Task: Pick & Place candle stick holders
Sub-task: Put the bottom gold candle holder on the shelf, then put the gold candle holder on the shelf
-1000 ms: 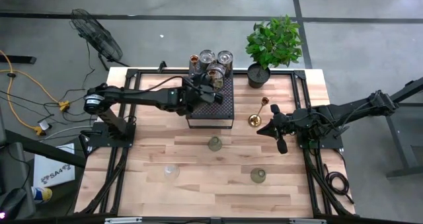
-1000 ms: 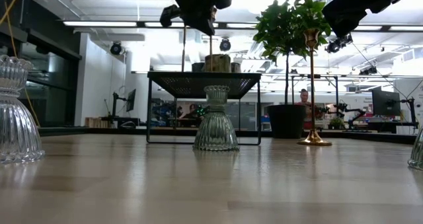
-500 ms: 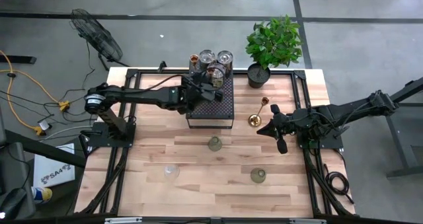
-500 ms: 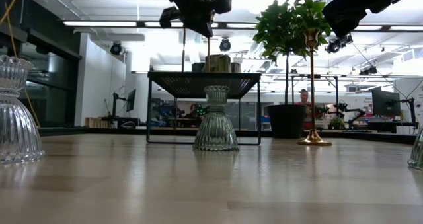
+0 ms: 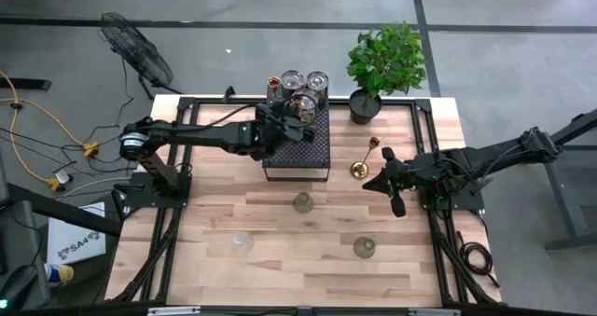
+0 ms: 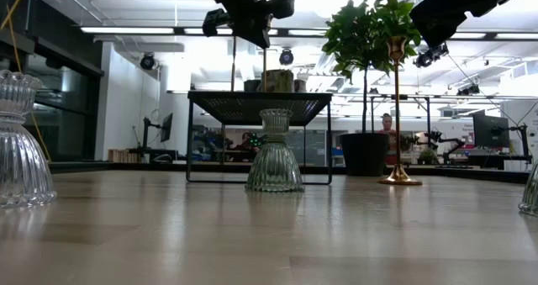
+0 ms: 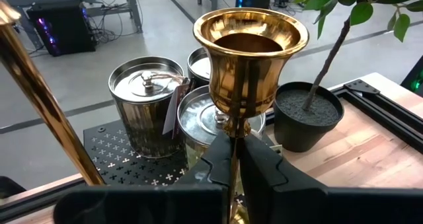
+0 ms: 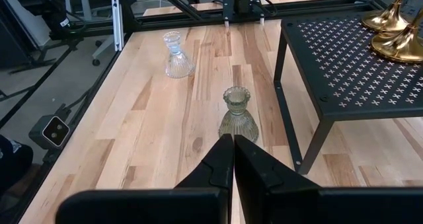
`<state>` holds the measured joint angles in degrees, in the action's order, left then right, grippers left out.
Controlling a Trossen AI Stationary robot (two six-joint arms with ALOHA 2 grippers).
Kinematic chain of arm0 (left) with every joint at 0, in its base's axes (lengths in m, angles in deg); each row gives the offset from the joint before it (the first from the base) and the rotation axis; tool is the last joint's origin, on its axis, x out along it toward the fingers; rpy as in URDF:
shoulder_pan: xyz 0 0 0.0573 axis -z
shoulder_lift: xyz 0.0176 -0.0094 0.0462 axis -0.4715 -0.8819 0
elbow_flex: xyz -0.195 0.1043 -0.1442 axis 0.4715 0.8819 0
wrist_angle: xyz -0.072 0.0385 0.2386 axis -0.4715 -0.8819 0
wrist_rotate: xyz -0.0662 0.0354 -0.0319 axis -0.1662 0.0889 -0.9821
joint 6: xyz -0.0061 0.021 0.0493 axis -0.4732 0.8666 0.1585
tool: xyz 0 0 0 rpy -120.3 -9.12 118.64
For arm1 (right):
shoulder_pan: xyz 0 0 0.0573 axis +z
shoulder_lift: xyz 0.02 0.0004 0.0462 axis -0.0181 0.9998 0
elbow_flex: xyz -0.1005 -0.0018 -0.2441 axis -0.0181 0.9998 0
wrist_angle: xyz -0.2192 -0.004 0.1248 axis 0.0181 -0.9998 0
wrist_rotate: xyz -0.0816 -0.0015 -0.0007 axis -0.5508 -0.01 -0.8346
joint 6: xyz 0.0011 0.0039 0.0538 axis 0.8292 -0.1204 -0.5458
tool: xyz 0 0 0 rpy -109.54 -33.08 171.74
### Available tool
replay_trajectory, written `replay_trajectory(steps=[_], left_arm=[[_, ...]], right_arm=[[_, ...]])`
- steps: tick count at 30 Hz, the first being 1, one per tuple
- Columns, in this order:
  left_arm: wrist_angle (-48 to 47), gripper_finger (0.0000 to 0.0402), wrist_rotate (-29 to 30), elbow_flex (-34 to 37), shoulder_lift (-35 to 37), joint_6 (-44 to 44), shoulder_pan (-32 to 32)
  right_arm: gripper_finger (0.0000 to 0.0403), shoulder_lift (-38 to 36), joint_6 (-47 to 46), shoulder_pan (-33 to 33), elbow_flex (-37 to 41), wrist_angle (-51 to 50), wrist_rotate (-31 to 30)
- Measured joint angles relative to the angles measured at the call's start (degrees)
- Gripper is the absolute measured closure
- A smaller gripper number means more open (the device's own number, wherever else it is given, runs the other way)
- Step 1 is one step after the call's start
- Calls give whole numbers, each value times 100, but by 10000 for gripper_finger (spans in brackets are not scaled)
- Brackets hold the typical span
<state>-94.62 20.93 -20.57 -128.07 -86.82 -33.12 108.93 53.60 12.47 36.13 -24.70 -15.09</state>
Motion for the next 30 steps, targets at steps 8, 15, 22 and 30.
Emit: replay_trajectory(steps=[8, 15, 22, 30], left_arm=[[-24, 363, -3, 2, -2, 25, 0], [-38, 307, -24, 17, -20, 34, -2], [43, 284, -60, 17, -17, 317, 13], [69, 277, -631, 13, 201, 800, 22]], right_arm=[[398, -1, 0, 1, -1, 0, -1], [398, -1, -2, 1, 1, 0, -2], [398, 0, 0, -1, 0, -2, -1], [398, 0, 0, 0, -1, -1, -1]])
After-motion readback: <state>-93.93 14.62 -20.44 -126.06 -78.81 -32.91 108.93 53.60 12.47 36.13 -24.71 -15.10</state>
